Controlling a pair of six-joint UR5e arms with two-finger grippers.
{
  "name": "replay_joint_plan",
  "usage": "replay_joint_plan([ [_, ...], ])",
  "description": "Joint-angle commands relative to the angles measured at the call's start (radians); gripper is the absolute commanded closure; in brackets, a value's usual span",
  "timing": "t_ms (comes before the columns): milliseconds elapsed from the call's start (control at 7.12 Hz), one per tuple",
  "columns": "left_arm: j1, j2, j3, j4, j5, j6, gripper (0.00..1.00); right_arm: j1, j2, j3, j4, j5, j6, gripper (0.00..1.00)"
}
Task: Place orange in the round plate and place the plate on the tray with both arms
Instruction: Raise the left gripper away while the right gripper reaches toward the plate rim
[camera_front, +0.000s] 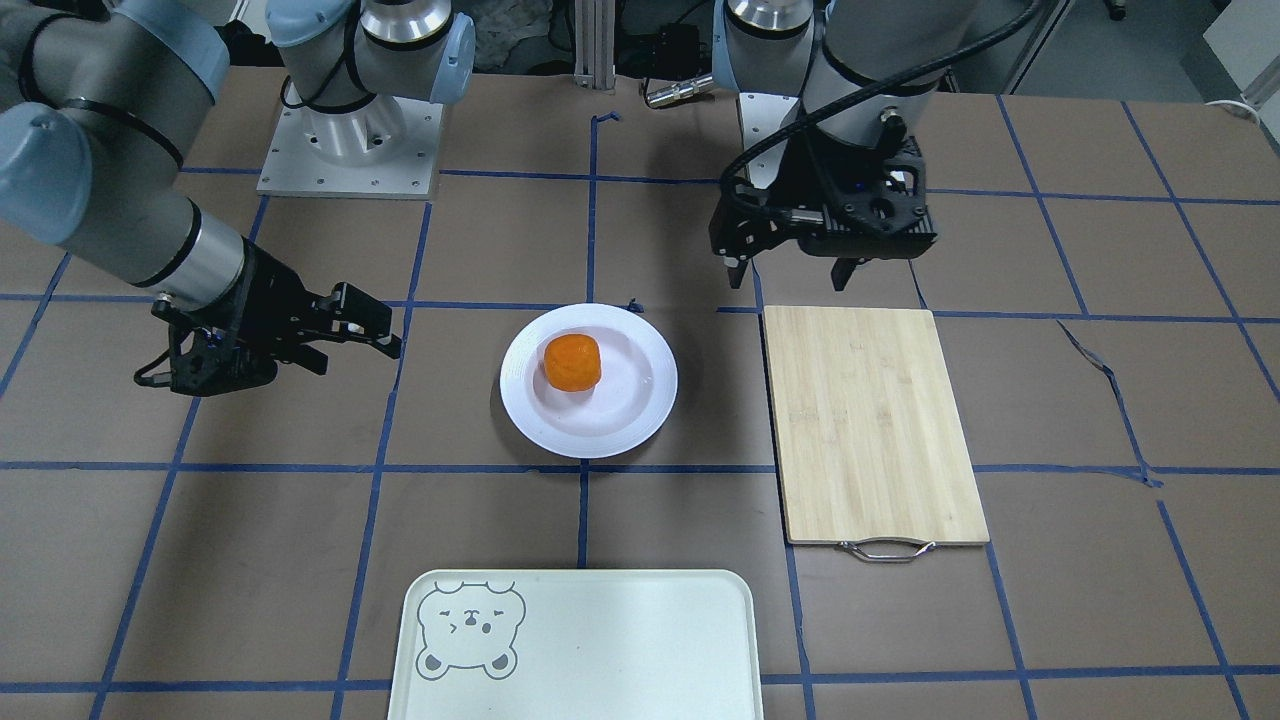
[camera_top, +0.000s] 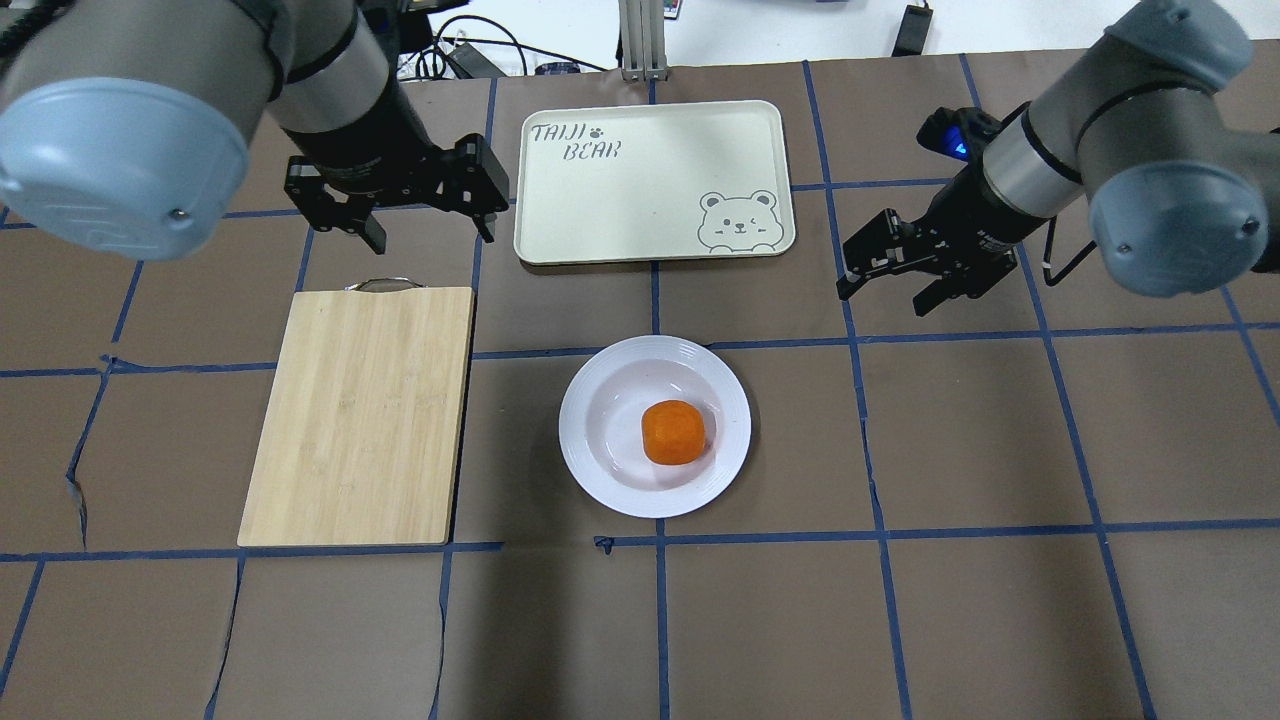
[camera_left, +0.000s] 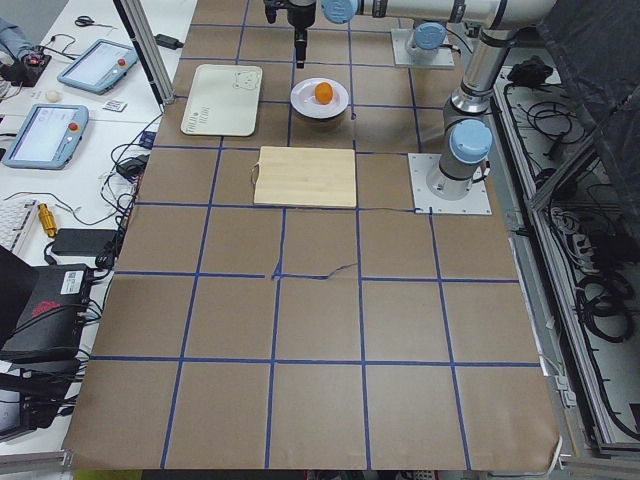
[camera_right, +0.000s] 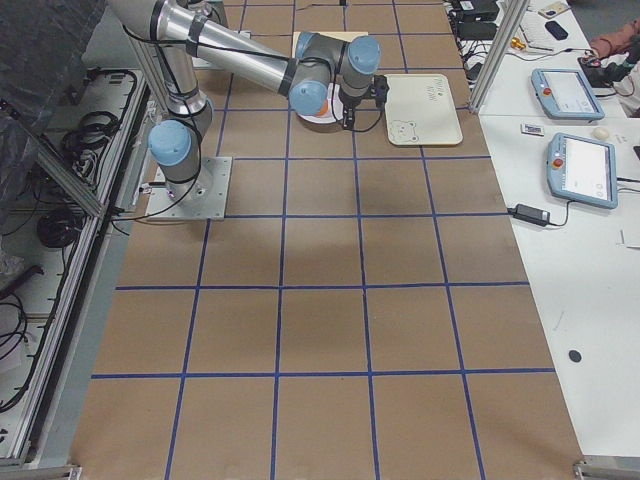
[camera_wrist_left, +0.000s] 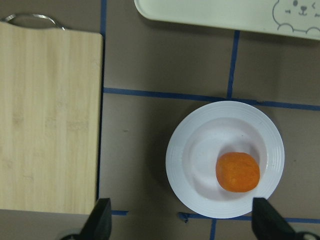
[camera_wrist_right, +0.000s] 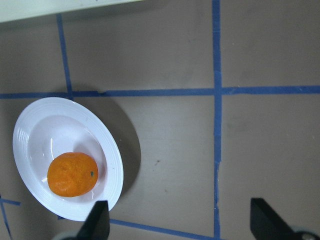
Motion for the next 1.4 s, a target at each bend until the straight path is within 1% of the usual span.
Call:
replay_joint_plan([
  [0, 0.095, 0.025, -0.008, 0.044, 0.003, 0.098, 0.0, -0.002, 0.066, 0.128, -0.21, 0.111, -0.022, 0.0],
  [140, 0.089, 0.029, -0.022, 0.065, 0.003, 0.08, 0.0, 0.0, 0.08, 0.153, -0.216, 0.165, -0.016, 0.0],
  [281, 0.089, 0.031, -0.025, 0.07, 0.003, 0.075, 0.0, 0.007, 0.115, 0.155, -0.221, 0.176, -0.015, 0.0],
  [421, 0.089, 0.032, -0.023, 0.07, 0.006, 0.074, 0.0, 0.015, 0.155, 0.157, -0.261, 0.237, -0.02, 0.0],
  [562, 0.088, 0.034, -0.022, 0.07, 0.007, 0.074, 0.0, 0.023, 0.19, 0.157, -0.305, 0.248, -0.022, 0.0],
  [843, 0.088, 0.032, -0.014, 0.046, 0.007, 0.072, 0.0, 0.1, 0.227, 0.161, -0.33, 0.251, -0.02, 0.0],
  [1124, 0.091, 0.014, 0.027, -0.029, 0.013, 0.042, 0.0, 0.125, 0.273, 0.163, -0.38, 0.251, -0.02, 0.02],
  [1264, 0.091, 0.011, 0.038, -0.039, 0.019, 0.031, 0.0, 0.144, 0.278, 0.161, -0.384, 0.251, -0.013, 0.02],
])
